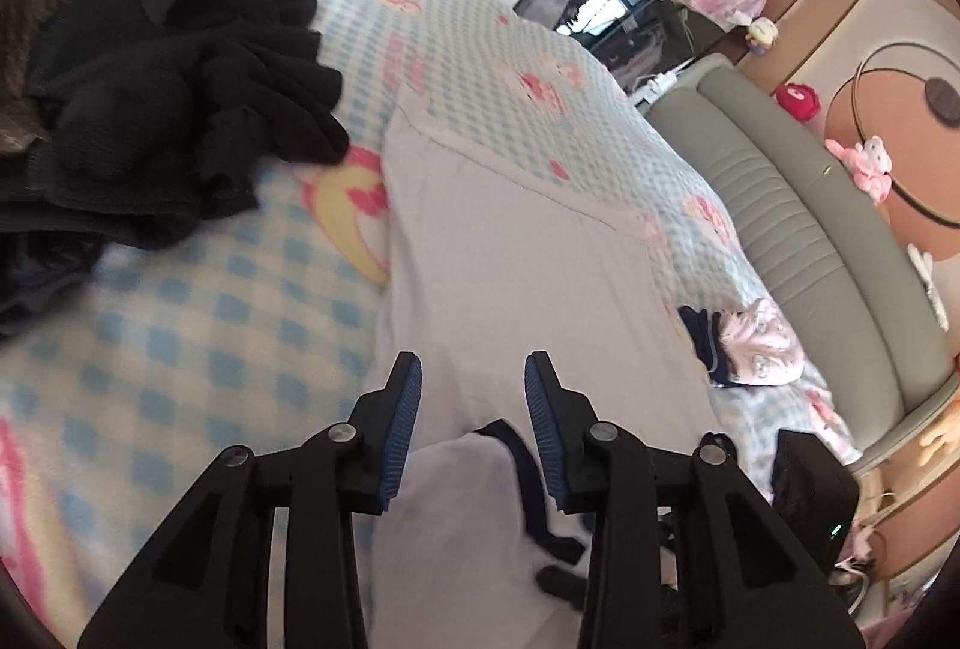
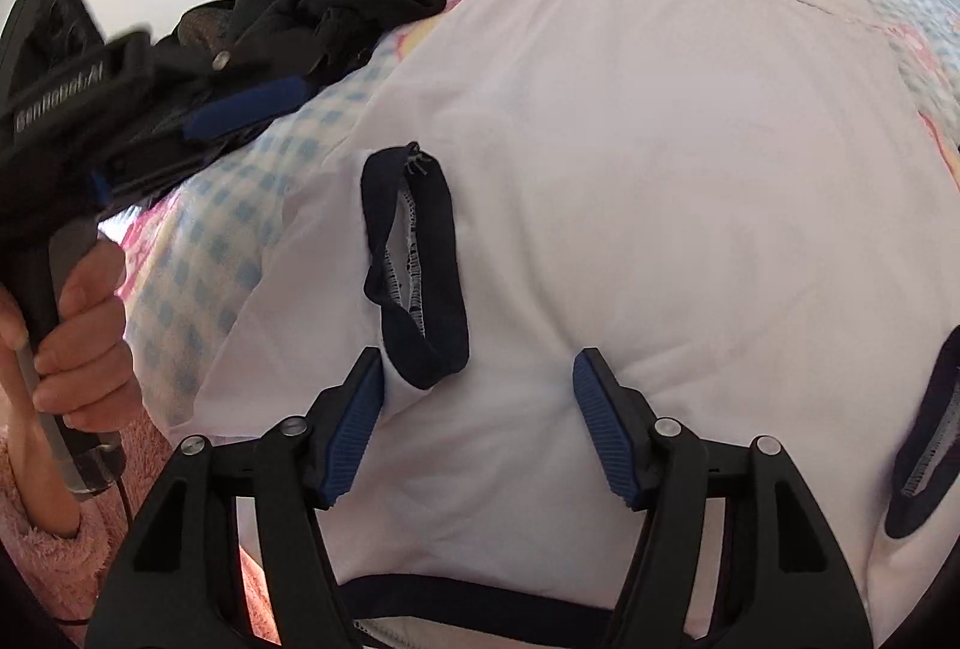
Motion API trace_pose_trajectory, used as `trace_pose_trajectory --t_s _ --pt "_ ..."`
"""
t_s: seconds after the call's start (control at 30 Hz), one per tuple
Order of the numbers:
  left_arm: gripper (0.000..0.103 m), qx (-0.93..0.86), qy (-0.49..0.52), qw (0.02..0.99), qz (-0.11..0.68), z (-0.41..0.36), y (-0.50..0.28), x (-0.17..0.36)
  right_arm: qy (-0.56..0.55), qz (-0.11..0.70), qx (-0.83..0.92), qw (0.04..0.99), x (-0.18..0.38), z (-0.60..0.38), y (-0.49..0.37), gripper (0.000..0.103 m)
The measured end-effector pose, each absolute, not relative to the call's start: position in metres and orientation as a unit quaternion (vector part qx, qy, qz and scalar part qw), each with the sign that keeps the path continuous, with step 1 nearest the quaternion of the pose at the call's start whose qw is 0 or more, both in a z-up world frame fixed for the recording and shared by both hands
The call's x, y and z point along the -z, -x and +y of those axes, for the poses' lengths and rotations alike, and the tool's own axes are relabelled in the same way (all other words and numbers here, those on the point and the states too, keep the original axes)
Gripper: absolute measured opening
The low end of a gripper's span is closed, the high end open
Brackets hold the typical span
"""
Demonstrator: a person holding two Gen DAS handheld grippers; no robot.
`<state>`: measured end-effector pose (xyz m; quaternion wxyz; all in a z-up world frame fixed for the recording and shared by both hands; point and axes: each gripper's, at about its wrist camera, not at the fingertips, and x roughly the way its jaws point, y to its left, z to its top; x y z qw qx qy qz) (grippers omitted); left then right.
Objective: Fold clothes
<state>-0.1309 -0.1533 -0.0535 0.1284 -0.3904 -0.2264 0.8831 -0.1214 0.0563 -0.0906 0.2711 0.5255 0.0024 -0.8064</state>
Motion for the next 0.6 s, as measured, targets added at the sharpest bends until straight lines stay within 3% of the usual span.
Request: trace_pose_trajectory --t_s 0.03,0.2,0.3,0.47,0.6 --pt "0.025 -0.887 0.393 0.128 -0.207 -0.149 0.125 0.055 -0.517 -0.009 0.809 0.280 0.085 0.057 0.121 0.066" --pt "0.024 -0.885 0.428 0.125 -0.134 -0.129 0.117 0.077 -0.523 -0.001 0.801 0.292 0.088 0.037 0.131 0.070" --pt "0.022 -0.876 0.463 0.094 -0.100 -0.122 0.127 0.099 -0.539 0.017 0.797 0.272 0.100 0.036 0.130 0.065" --pt "0.023 -0.888 0.409 0.135 -0.162 -0.130 0.103 0.070 -0.520 0.014 0.819 0.243 0.078 0.064 0.114 0.066" --pt "0.026 -0.891 0.404 0.130 -0.159 -0.121 0.094 0.063 -0.522 -0.013 0.821 0.229 0.065 0.091 0.103 0.066"
